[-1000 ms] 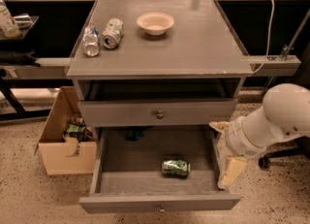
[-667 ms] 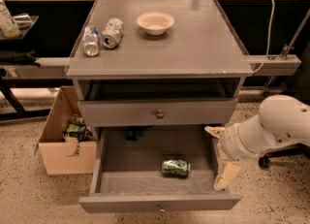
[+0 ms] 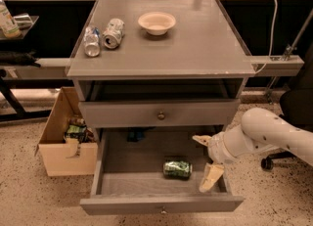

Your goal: Pick green can from middle drawer and place on counter

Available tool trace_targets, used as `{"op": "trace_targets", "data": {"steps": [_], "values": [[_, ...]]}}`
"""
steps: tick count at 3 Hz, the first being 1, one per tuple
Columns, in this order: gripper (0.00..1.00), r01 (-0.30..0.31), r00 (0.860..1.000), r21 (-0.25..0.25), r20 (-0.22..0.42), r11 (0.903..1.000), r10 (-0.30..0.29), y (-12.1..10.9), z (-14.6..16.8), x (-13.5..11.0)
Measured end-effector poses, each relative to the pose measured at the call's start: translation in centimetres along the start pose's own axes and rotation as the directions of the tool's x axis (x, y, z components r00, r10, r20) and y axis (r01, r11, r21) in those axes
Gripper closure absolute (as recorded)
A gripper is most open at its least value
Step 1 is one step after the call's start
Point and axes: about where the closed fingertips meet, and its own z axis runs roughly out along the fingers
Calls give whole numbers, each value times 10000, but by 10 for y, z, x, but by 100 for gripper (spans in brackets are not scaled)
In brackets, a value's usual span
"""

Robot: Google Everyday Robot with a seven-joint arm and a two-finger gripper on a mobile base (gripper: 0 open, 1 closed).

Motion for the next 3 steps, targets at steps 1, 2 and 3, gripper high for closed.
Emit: {"op": "trace_targets", "data": {"steps": [1,2,3], "values": [[0,-159,9998,-80,79,9998,160,0,6,4],[0,-451,9987,-301,213,9985,457,-6,27,16],[0,-971,9945,-630,335,9933,993,-17,63,42]]}}
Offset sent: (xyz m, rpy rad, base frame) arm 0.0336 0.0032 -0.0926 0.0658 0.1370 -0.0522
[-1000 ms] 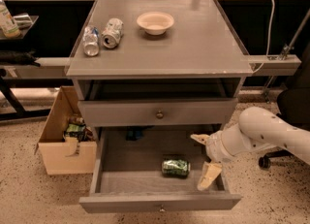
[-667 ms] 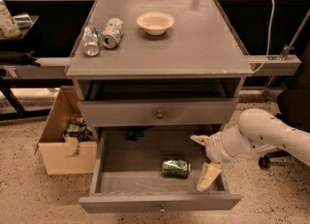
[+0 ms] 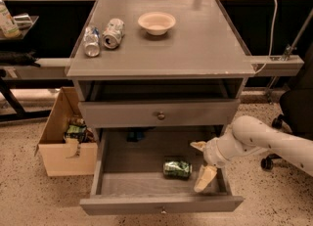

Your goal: Pick green can from middle drawer and place on counter

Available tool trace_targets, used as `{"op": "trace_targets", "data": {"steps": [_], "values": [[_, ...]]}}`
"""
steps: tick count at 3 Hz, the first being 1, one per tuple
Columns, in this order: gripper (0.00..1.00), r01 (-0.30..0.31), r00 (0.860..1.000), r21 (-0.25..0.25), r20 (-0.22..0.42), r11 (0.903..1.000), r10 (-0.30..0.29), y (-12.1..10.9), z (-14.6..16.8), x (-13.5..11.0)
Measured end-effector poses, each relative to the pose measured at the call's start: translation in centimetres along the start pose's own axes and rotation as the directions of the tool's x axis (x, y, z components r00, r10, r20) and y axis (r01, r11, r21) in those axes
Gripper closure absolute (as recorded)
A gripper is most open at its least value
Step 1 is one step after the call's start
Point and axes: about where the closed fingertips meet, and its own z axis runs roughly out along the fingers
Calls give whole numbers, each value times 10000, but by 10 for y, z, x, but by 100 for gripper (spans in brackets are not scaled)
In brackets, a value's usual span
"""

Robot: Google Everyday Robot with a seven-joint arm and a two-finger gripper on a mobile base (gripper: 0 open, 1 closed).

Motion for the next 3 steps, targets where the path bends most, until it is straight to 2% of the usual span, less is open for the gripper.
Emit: {"op": "trace_targets", "data": {"steps": [2,3], "values": [[0,-499,9987,-275,88,9984,502,-21,48,41],[0,-686,9974,-236,183,9974,691,-36,71,58]]}}
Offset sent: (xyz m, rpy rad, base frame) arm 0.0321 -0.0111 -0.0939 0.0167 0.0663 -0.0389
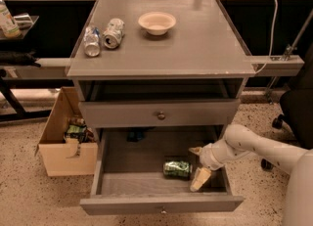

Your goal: Pick green can from middle drawer and place on counter

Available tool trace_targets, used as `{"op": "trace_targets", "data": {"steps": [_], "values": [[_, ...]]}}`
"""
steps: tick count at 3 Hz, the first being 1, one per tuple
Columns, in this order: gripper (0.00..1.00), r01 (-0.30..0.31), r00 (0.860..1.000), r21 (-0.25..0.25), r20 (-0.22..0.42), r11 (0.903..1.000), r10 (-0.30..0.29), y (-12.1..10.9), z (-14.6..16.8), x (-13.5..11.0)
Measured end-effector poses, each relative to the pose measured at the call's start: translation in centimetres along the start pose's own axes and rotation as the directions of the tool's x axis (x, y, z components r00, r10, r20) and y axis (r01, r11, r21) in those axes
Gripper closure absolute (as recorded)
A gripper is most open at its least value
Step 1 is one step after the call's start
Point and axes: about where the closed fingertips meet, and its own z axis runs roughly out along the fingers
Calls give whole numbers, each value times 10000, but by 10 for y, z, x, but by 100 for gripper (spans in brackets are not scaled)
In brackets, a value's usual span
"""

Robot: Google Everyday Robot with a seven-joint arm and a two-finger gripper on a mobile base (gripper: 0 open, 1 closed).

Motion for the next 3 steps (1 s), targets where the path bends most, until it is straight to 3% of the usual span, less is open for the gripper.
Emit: {"op": "trace_targets", "data": {"steps": [2,3], "values": [[0,-297,9995,-60,122,9995,298,-17,26,15],[23,-465,9989,-244,29,9986,466,-22,39,20]]}}
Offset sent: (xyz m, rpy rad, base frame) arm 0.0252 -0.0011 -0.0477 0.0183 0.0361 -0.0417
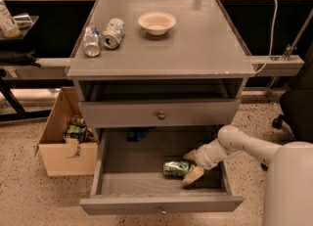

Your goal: Pick green can from middle drawer and place on counter

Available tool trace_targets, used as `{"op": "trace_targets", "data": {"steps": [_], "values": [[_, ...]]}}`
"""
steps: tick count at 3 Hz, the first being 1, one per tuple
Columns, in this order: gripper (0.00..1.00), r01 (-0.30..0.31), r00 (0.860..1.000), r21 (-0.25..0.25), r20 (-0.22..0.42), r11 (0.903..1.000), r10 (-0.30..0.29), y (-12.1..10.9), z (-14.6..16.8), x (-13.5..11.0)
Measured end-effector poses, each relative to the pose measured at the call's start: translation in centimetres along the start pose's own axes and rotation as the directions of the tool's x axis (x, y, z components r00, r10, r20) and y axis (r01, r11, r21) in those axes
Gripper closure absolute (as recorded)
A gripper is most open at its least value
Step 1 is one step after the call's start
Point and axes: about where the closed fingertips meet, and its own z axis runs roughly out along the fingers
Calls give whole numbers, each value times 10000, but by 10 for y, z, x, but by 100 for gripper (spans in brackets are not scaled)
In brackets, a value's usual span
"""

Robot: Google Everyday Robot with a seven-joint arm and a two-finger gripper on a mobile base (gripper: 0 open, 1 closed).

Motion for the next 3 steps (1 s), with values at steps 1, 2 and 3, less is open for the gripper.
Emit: {"op": "trace_targets", "data": {"steps": [1,2,3], "values": [[46,-69,10000,-105,-70,9999,69,-2,6,1],[69,-69,10000,-107,-72,9999,68,-2,6,0],[93,524,9985,43,125,9986,-525,9,-9,-24]]}}
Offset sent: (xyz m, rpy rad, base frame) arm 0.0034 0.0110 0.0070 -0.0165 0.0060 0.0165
